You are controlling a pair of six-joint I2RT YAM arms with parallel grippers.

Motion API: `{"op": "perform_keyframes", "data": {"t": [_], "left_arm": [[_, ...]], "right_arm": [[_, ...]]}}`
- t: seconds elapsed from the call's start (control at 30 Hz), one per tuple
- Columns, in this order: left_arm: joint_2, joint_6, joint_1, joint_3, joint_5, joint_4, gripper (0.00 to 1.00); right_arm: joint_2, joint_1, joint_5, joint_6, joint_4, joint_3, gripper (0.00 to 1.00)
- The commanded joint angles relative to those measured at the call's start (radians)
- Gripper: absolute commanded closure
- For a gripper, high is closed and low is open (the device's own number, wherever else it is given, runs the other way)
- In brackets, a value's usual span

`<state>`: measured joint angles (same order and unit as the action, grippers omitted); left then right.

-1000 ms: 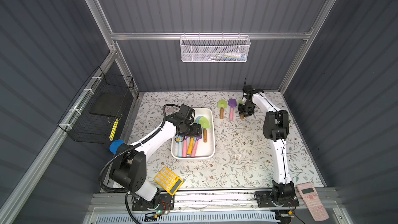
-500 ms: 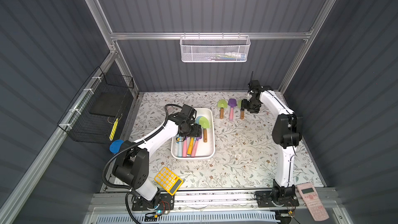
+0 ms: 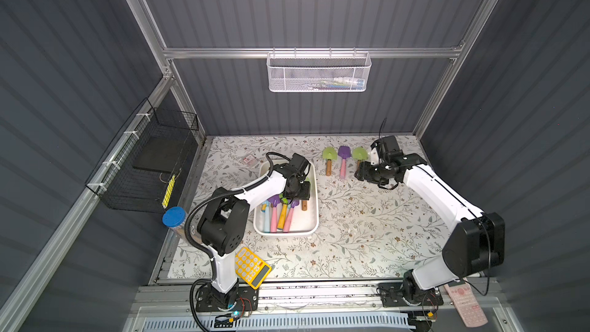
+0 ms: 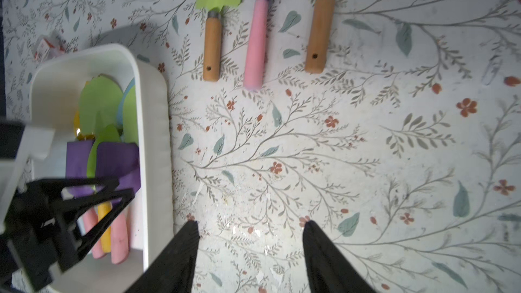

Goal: Take the shovel out of the storage box
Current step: Place the shovel at the center of the board, then pick up the shovel from the storage box.

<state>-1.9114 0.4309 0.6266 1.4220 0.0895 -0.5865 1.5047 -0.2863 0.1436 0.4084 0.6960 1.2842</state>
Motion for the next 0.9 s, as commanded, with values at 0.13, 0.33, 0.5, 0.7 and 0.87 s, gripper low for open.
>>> {"op": "perform_keyframes", "data": {"t": [0.13,0.33,0.5,0.7,0.87], "left_arm": [[-0.108,0.041,-0.014,0.116,-0.008,0.005,0.54],[-0.153,0.054,-0.024,0.152,-0.028,-0.025,0.59],[-0.163,0.057,-0.024,0.152,-0.058,-0.039,0.61],[-0.219,0.06,-0.033,0.185,-0.006,-0.036,0.63],[-0.215,0.086,-0.03,0.178,0.035,-0.042,0.61]], "right_arm": [[-0.16,-0.014,0.01,0.041,-0.031,-0.096,0.39],[-0.217,-0.014,0.012,0.037,-0.018,-0.129,0.39],[-0.214,-0.014,0.03,0.038,-0.028,-0.154,0.39],[-0.204,-0.017,0.042,0.046,-0.044,-0.164,0.4],[-0.203,-0.017,0.039,0.044,-0.046,-0.164,0.39]]}}
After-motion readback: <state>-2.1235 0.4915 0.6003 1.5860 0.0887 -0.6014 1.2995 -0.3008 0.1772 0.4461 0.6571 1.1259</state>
